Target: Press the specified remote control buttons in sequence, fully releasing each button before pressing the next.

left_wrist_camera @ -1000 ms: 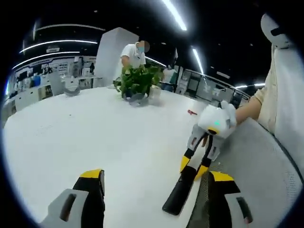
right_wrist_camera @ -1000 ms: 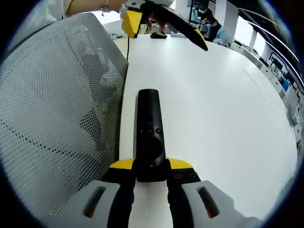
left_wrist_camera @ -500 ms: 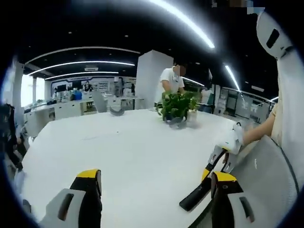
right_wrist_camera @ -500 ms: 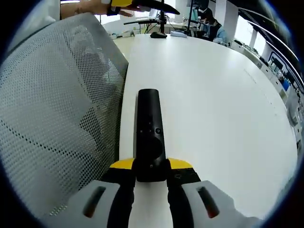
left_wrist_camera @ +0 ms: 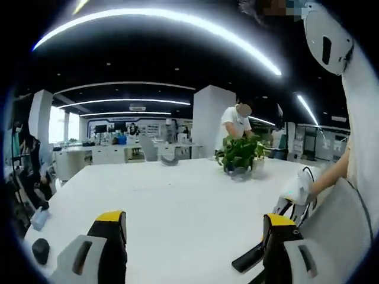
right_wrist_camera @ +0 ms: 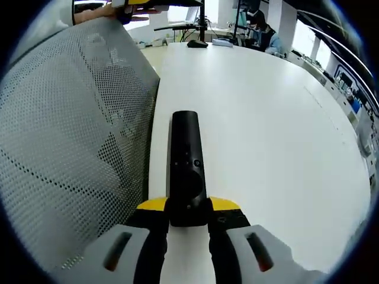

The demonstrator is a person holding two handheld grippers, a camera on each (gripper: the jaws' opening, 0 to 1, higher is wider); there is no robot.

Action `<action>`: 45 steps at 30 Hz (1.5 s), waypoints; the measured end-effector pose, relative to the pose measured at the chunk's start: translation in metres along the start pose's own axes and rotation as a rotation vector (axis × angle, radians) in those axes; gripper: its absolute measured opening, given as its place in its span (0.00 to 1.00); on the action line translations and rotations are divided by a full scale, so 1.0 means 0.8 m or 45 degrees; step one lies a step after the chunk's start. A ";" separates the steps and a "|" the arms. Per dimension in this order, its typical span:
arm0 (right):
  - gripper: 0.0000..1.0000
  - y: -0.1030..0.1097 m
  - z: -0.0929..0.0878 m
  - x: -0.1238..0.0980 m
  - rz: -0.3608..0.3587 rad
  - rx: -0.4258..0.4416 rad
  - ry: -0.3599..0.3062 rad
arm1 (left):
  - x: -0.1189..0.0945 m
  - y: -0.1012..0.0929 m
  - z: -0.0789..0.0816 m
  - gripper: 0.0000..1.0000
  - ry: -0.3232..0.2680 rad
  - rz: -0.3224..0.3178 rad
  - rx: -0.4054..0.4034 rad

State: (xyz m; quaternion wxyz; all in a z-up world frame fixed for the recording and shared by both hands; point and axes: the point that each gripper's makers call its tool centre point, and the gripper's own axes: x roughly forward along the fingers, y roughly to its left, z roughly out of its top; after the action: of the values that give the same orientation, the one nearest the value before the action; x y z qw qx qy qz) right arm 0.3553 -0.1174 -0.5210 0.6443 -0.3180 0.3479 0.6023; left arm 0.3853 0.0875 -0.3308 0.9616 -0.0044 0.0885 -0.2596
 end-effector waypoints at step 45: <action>0.25 -0.163 0.026 0.015 -0.040 -0.038 0.060 | -0.001 0.002 -0.013 1.00 0.047 -0.012 0.082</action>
State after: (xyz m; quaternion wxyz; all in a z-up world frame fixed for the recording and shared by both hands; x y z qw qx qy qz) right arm 0.4869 -0.1030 -0.5209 0.6405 -0.3469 0.3489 0.5897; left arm 0.3835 0.0895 -0.3408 0.9583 0.0311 0.0979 -0.2667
